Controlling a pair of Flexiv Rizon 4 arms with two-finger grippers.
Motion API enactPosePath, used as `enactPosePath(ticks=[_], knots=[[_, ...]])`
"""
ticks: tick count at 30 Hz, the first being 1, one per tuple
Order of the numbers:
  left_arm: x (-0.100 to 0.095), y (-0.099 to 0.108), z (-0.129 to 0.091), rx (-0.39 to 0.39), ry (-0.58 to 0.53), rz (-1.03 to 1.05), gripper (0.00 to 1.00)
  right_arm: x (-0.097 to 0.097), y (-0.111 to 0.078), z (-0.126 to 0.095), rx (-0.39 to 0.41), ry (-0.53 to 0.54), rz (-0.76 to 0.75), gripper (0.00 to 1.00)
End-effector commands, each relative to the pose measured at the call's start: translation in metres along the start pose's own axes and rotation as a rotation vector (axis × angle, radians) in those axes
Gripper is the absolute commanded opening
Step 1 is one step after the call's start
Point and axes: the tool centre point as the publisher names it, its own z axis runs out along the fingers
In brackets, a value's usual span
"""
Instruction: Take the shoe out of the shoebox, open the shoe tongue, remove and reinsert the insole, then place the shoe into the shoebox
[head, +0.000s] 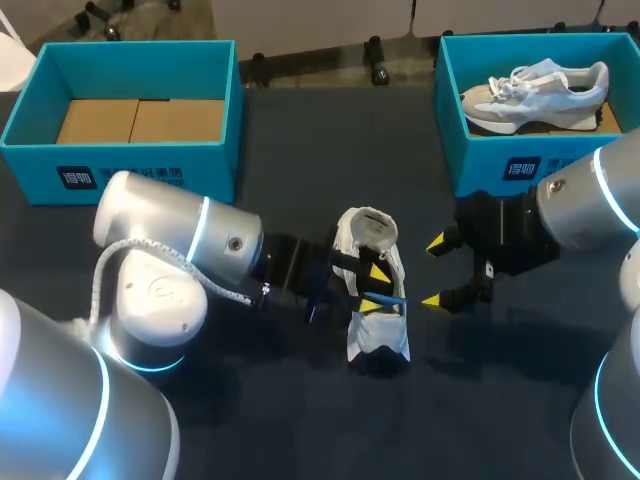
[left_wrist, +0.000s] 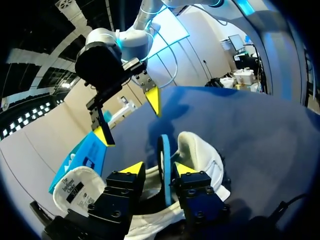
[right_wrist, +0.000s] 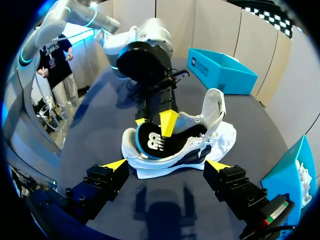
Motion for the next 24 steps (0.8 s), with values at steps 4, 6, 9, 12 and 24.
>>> enactPosePath(ticks=[4, 6, 9, 12, 24], knots=[[0.007, -0.006, -0.001, 0.018, 0.004, -0.001, 0.18, 0.000, 0.000, 0.000, 0.000, -0.001, 0.000, 1.00], [0.009, -0.004, 0.002, 0.016, 0.015, -0.002, 0.05, 0.000, 0.000, 0.000, 0.000, -0.001, 0.000, 1.00], [0.011, -0.002, 0.004, 0.020, 0.026, -0.008, 0.00, 0.000, 0.000, 0.000, 0.000, -0.001, 0.000, 1.00], [0.014, 0.003, 0.006, 0.014, 0.038, -0.008, 0.00, 0.000, 0.000, 0.000, 0.000, -0.001, 0.000, 1.00], [0.012, 0.021, 0.008, -0.034, 0.049, -0.003, 0.00, 0.000, 0.000, 0.000, 0.000, -0.001, 0.000, 1.00]])
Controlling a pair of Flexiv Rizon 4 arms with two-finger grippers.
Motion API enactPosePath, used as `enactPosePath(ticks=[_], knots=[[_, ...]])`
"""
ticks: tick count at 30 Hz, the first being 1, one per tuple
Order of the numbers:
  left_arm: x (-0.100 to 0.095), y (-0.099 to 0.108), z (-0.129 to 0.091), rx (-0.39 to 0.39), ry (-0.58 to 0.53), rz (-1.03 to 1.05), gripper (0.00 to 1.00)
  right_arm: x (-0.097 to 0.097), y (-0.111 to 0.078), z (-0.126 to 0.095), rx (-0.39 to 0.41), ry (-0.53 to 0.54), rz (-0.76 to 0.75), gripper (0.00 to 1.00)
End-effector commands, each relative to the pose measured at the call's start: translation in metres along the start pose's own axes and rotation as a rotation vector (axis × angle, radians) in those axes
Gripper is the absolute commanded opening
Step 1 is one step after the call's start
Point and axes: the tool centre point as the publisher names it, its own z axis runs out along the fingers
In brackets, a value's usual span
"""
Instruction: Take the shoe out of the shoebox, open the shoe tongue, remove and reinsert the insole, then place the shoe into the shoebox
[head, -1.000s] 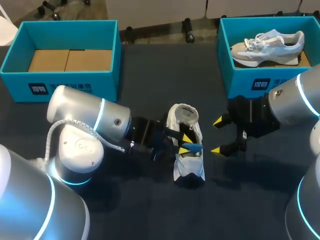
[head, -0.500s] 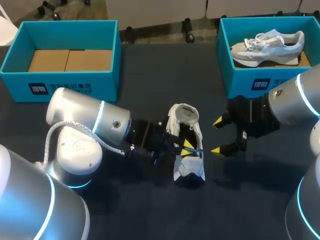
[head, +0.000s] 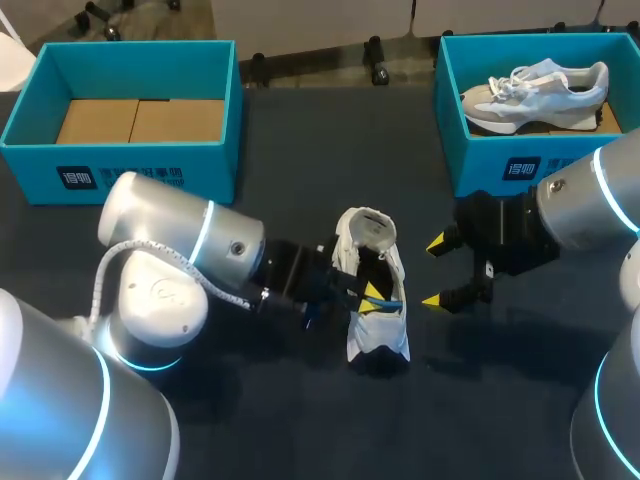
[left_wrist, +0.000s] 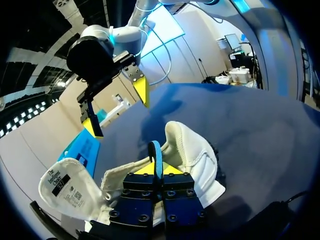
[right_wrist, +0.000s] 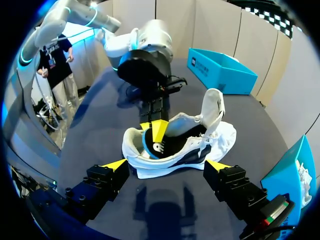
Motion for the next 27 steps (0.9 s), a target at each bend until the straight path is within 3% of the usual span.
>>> enactPosePath(ticks=[1, 2, 3, 5, 7, 9, 17, 20, 21, 22, 27], knots=[[-0.002, 0.003, 0.002, -0.007, 0.003, -0.003, 0.00, 0.000, 0.000, 0.000, 0.000, -0.001, 0.000, 1.00], [-0.002, 0.001, 0.001, -0.006, 0.001, -0.004, 0.00, 0.000, 0.000, 0.000, 0.000, -0.001, 0.000, 1.00], [-0.002, -0.001, 0.000, -0.004, -0.004, -0.004, 0.23, 0.000, 0.000, 0.000, 0.000, -0.001, 0.000, 1.00], [-0.004, -0.004, -0.002, -0.001, -0.013, -0.004, 0.42, 0.000, 0.000, 0.000, 0.000, -0.001, 0.000, 1.00], [-0.004, -0.007, -0.005, 0.003, -0.018, -0.003, 0.53, 0.000, 0.000, 0.000, 0.000, -0.001, 0.000, 1.00], [-0.005, -0.012, -0.007, 0.010, -0.027, 0.000, 0.58, 0.000, 0.000, 0.000, 0.000, -0.001, 0.000, 1.00], [-0.006, -0.024, -0.007, 0.042, -0.032, 0.010, 0.44, 0.000, 0.000, 0.000, 0.000, -0.001, 0.000, 1.00], [-0.005, -0.025, -0.005, 0.050, -0.023, 0.011, 0.31, 0.000, 0.000, 0.000, 0.000, -0.001, 0.000, 1.00], [-0.004, -0.025, -0.004, 0.052, -0.020, 0.010, 0.19, 0.000, 0.000, 0.000, 0.000, -0.001, 0.000, 1.00], [-0.004, -0.024, -0.003, 0.052, -0.013, 0.007, 0.00, 0.000, 0.000, 0.000, 0.000, -0.001, 0.000, 1.00], [0.002, -0.020, 0.001, 0.051, 0.011, -0.002, 0.00, 0.000, 0.000, 0.000, 0.000, -0.001, 0.000, 1.00]])
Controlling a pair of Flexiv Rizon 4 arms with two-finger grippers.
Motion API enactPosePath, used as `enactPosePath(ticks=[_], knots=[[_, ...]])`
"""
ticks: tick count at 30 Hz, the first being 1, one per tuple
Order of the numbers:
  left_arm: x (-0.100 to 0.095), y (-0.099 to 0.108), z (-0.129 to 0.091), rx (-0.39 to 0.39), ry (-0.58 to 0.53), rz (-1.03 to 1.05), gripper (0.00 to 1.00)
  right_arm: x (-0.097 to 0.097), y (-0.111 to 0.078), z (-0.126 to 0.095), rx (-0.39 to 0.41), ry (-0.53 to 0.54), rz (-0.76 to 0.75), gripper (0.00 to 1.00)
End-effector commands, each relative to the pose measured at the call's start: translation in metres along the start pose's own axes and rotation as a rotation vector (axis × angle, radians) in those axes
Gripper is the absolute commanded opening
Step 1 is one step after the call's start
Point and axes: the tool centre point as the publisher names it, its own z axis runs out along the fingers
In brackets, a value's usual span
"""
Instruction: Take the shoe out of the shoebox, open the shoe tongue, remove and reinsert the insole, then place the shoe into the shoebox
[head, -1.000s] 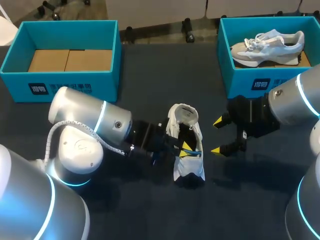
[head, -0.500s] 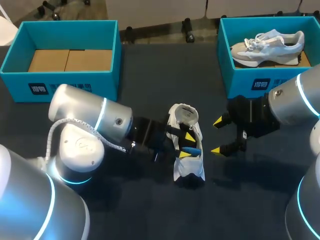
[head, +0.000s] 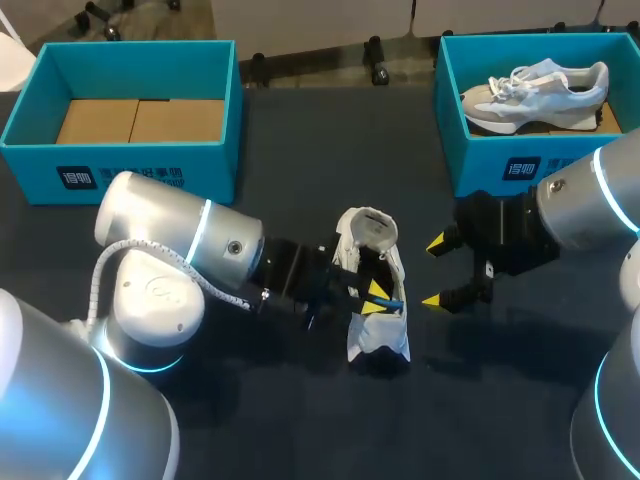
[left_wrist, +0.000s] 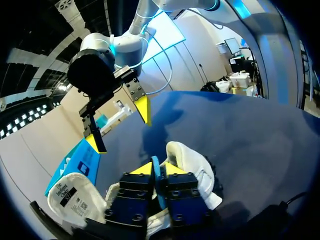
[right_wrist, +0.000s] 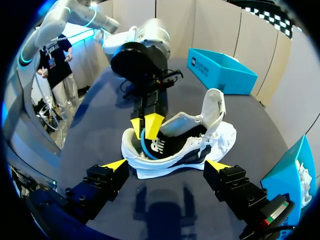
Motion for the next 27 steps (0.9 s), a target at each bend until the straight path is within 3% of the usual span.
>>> enactPosePath(ticks=[1, 12, 13, 14, 15, 16, 17, 20, 21, 24, 27], knots=[[0.002, 0.006, 0.004, -0.008, 0.017, -0.005, 0.00, 0.000, 0.000, 0.000, 0.000, -0.001, 0.000, 1.00], [0.005, 0.010, 0.004, -0.029, 0.020, -0.023, 0.00, 0.000, 0.000, 0.000, 0.000, -0.001, 0.000, 1.00], [0.004, 0.007, 0.003, -0.027, 0.016, -0.022, 0.07, 0.000, 0.000, 0.000, 0.000, -0.001, 0.000, 1.00], [0.003, 0.005, 0.001, -0.026, 0.011, -0.021, 0.33, 0.000, 0.000, 0.000, 0.000, -0.001, 0.000, 1.00], [0.002, 0.004, 0.000, -0.025, 0.008, -0.019, 0.44, 0.000, 0.000, 0.000, 0.000, -0.001, 0.000, 1.00], [0.001, 0.003, 0.000, -0.025, 0.007, -0.019, 0.49, 0.000, 0.000, 0.000, 0.000, -0.001, 0.000, 1.00], [0.000, 0.001, -0.002, -0.022, 0.001, -0.015, 0.66, 0.000, 0.000, 0.000, 0.000, -0.001, 0.000, 1.00], [-0.003, -0.004, -0.006, -0.022, -0.007, -0.012, 0.87, 0.000, 0.000, 0.000, 0.000, -0.001, 0.000, 1.00], [-0.004, -0.005, -0.007, -0.021, -0.009, -0.008, 0.93, 0.000, 0.000, 0.000, 0.000, -0.001, 0.000, 1.00], [-0.007, -0.009, -0.010, -0.021, -0.009, 0.003, 0.96, 0.000, 0.000, 0.000, 0.000, -0.001, 0.000, 1.00], [-0.010, -0.009, -0.015, -0.026, -0.006, 0.015, 0.95, 0.000, 0.000, 0.000, 0.000, -0.001, 0.000, 1.00]])
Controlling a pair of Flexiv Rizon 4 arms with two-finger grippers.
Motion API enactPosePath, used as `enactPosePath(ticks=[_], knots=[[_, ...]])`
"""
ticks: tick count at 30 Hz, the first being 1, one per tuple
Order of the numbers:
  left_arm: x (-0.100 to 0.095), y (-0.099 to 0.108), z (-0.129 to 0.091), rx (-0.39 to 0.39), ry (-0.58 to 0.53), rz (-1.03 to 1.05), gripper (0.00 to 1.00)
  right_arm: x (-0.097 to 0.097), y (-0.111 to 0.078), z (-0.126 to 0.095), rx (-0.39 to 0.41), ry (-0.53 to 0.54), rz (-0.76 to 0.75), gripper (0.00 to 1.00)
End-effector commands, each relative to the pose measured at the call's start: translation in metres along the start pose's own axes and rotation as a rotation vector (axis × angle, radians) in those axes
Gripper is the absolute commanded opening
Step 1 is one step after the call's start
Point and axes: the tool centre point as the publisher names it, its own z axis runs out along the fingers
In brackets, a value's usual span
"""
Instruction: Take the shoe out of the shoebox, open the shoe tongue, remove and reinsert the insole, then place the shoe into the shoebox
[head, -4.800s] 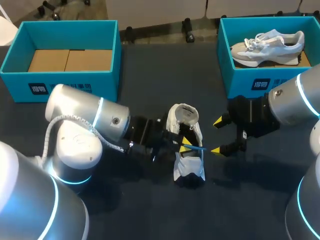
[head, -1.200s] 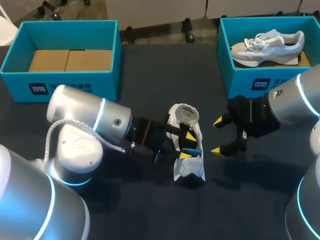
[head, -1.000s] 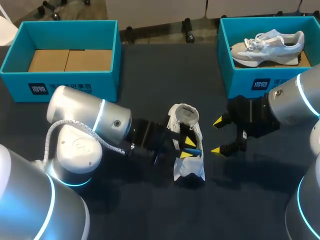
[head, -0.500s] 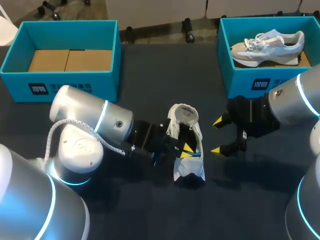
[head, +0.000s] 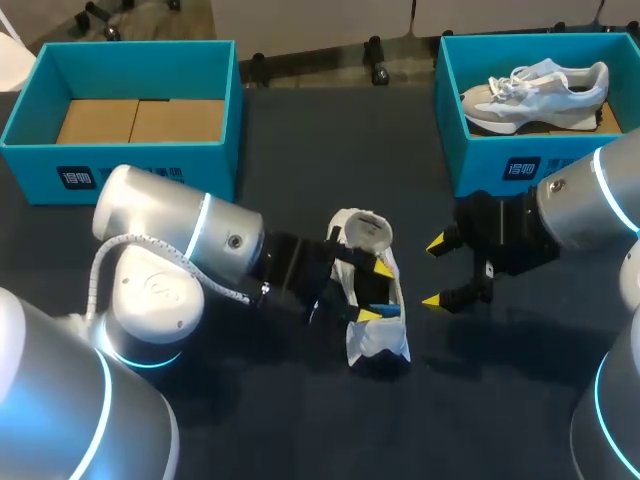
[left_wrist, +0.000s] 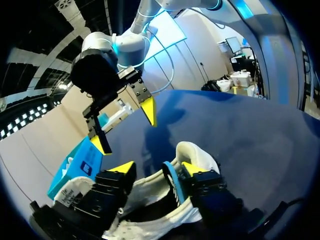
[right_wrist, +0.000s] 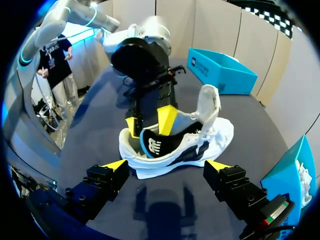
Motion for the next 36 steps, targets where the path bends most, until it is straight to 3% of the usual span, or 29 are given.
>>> enactPosePath(ticks=[1, 5, 8, 10, 11, 18, 21, 23, 28, 31, 32, 36], knots=[[-0.001, -0.004, -0.010, -0.013, 0.008, 0.014, 0.94, 0.000, 0.000, 0.000, 0.000, -0.001, 0.000, 1.00], [-0.006, 0.000, -0.016, -0.027, 0.014, 0.032, 0.93, 0.000, 0.000, 0.000, 0.000, -0.001, 0.000, 1.00], [-0.009, 0.003, -0.017, -0.036, 0.016, 0.038, 0.78, 0.000, 0.000, 0.000, 0.000, -0.001, 0.000, 1.00], [-0.012, 0.004, -0.018, -0.040, 0.019, 0.045, 0.75, 0.000, 0.000, 0.000, 0.000, -0.001, 0.000, 1.00], [-0.013, 0.004, -0.018, -0.042, 0.020, 0.049, 0.68, 0.000, 0.000, 0.000, 0.000, -0.001, 0.000, 1.00], [-0.013, -0.001, -0.028, -0.040, 0.068, 0.084, 0.68, 0.000, 0.000, 0.000, 0.000, -0.001, 0.000, 1.00], [-0.013, -0.002, -0.034, -0.038, 0.092, 0.099, 0.49, 0.000, 0.000, 0.000, 0.000, -0.001, 0.000, 1.00], [-0.014, -0.002, -0.037, -0.042, 0.105, 0.111, 0.49, 0.000, 0.000, 0.000, 0.000, -0.001, 0.000, 1.00], [-0.017, -0.004, -0.041, -0.026, 0.156, 0.142, 0.38, 0.000, 0.000, 0.000, 0.000, -0.001, 0.000, 1.00], [-0.017, -0.007, -0.044, -0.009, 0.214, 0.173, 0.04, 0.000, 0.000, 0.000, 0.000, -0.001, 0.000, 1.00], [-0.017, -0.007, -0.045, -0.009, 0.232, 0.186, 0.00, 0.000, 0.000, 0.000, 0.000, -0.001, 0.000, 1.00], [-0.022, -0.012, -0.048, 0.003, 0.294, 0.220, 0.00, 0.000, 0.000, 0.000, 0.000, -0.001, 0.000, 1.00]])
